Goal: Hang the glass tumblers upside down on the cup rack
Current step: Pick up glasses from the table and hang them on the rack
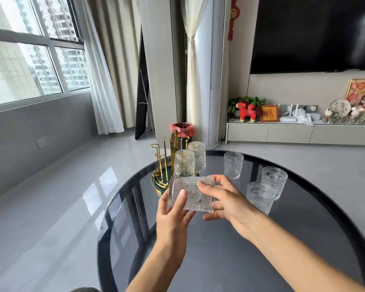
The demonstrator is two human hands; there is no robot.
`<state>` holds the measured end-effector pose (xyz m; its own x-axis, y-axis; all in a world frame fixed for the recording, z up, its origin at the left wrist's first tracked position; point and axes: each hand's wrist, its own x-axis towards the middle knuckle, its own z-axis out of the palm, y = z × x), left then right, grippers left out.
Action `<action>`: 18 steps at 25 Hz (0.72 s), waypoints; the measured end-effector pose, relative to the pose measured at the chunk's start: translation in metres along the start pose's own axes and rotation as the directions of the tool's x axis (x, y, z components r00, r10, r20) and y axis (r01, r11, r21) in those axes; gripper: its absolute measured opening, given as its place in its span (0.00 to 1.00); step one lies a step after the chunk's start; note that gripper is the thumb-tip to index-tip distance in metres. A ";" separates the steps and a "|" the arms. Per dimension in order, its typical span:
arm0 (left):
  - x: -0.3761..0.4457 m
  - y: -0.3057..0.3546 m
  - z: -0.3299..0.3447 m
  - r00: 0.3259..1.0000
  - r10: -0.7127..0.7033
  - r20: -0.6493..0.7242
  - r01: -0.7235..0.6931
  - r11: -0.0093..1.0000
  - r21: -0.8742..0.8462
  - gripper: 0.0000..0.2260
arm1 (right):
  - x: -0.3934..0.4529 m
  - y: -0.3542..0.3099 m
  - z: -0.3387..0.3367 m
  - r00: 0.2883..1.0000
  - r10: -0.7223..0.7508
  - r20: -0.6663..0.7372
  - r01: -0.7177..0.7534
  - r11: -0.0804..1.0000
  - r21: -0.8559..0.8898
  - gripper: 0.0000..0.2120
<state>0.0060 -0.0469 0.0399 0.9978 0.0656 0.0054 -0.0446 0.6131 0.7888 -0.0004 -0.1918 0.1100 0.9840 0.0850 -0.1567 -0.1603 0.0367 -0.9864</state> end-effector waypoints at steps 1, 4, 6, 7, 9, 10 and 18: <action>0.006 0.004 -0.004 1.000 -0.022 -0.019 0.022 1.000 0.004 0.26 | 0.007 0.006 0.011 1.000 -0.007 0.004 0.006 0.999 0.044 0.39; 0.032 0.025 -0.022 0.997 0.020 -0.079 -0.013 0.996 0.091 0.30 | 0.027 0.007 0.029 1.000 -0.011 0.002 0.011 0.997 -0.079 0.29; 0.057 0.048 -0.030 0.987 0.118 -0.112 -0.096 0.978 0.185 0.32 | 0.046 0.001 0.028 0.994 -0.107 -0.030 0.091 0.940 -0.328 0.22; 0.071 0.061 -0.033 0.977 0.172 -0.127 -0.142 0.966 0.217 0.33 | 0.056 -0.002 0.028 0.978 -0.202 -0.042 0.158 0.867 -0.473 0.19; 0.097 0.085 -0.037 0.949 0.284 -0.134 -0.243 0.934 0.262 0.36 | 0.076 -0.014 0.033 0.895 -0.447 0.013 0.310 0.600 -0.738 0.15; 0.110 0.094 -0.037 0.938 0.328 -0.113 -0.287 0.917 0.277 0.36 | 0.089 -0.021 0.037 0.838 -0.541 0.073 0.371 0.466 -0.803 0.15; 0.171 0.091 -0.035 0.877 0.470 0.101 -0.439 0.700 0.563 0.32 | 0.197 -0.083 0.053 0.913 -0.349 0.212 0.267 0.115 -0.957 0.20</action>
<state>0.1714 0.0478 0.0907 0.8590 0.2664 0.4372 -0.4424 -0.0436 0.8958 0.2023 -0.1251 0.1633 0.9375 0.2763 0.2115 0.3187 -0.9259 -0.2028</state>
